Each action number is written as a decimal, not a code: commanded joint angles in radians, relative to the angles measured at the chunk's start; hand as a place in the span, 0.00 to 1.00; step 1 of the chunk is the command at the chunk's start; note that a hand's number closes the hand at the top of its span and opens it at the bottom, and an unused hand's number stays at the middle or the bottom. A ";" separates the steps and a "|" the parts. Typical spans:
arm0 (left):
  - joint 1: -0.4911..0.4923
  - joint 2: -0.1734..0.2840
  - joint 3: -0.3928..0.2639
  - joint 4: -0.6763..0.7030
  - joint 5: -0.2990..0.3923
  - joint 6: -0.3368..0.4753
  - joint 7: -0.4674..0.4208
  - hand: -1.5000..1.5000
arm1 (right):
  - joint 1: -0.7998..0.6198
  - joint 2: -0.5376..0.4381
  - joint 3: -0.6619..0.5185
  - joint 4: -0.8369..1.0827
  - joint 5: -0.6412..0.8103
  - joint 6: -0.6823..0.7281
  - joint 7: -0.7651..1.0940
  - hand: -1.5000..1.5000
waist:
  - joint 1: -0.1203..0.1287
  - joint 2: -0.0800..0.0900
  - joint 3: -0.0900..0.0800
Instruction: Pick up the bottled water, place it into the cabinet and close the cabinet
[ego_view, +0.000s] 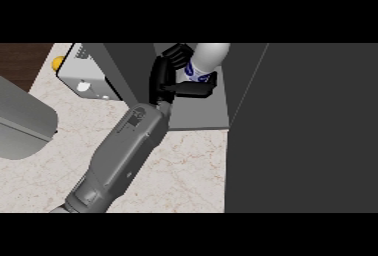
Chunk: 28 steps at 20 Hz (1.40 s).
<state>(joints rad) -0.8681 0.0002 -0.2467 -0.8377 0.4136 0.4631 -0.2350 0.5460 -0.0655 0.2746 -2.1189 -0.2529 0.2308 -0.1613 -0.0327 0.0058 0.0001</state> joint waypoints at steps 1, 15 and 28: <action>-0.141 0.000 0.057 0.162 -0.025 0.020 0.002 1.00 | 0.034 -0.012 -0.004 0.001 -0.003 0.014 -0.032 0.00 | 0.001 -0.001 0.000; -0.285 0.000 0.096 0.581 -0.078 0.092 -0.193 1.00 | -0.011 -0.014 0.021 -0.014 -0.017 0.013 0.011 0.00 | -0.032 0.013 0.000; -0.262 0.088 0.091 0.750 -0.167 0.190 -0.289 0.00 | -0.036 -0.012 0.016 0.047 0.003 0.013 -0.011 0.00 | -0.040 0.025 -0.001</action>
<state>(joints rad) -1.1640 0.0285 -0.1530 -0.1269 0.2655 0.6488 -0.4806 0.5110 -0.0781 0.2822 -2.0731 -0.2629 0.2485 -0.1743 -0.0692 0.0221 0.0021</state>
